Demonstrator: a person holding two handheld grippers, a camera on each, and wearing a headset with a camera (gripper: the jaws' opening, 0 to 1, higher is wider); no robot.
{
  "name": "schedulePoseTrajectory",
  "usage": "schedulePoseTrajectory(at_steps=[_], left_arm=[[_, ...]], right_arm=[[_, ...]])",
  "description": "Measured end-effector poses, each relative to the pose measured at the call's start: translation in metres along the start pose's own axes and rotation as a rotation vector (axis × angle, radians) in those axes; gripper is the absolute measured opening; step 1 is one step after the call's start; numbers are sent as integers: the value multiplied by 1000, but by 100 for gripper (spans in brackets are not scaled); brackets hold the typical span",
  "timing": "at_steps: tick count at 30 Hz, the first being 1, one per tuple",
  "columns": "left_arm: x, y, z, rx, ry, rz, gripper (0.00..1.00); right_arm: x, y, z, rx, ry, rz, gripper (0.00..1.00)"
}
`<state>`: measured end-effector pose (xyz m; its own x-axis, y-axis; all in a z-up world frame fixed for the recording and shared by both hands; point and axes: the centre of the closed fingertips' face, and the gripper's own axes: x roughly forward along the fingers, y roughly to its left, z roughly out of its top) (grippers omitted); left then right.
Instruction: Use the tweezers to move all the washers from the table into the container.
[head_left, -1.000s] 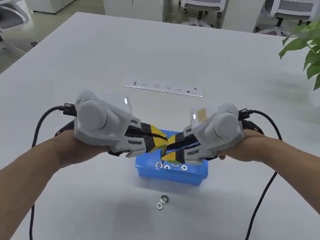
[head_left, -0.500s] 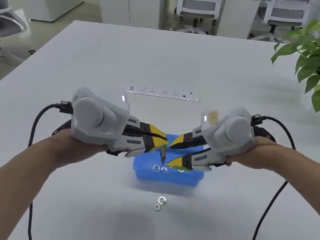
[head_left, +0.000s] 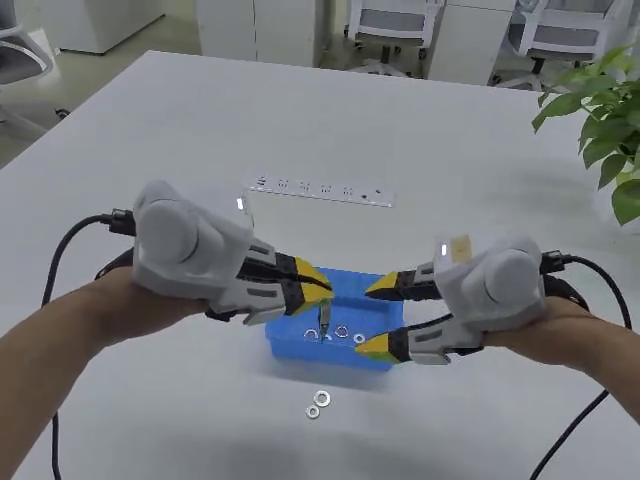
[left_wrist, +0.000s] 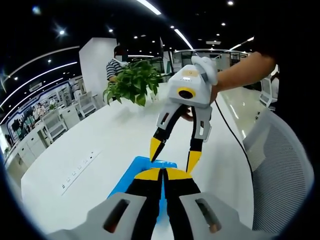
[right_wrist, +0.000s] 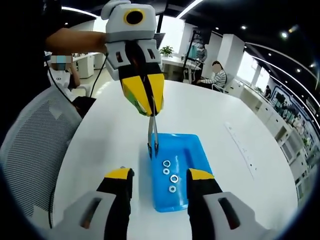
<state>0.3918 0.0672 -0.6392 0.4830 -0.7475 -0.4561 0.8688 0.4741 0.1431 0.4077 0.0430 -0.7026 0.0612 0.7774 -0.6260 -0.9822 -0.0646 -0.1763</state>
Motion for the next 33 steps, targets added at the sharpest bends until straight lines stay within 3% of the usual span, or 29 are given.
schedulePoseTrajectory(at_steps=[23,33], left_arm=[[5,-28,-20,-28,15,-27,5],[7,-36,-34,-50,27,-36,5]], right_arm=[[-23,15,-26,132,-2,-108,69],[-24,22,-34,172,-1,-136,86]])
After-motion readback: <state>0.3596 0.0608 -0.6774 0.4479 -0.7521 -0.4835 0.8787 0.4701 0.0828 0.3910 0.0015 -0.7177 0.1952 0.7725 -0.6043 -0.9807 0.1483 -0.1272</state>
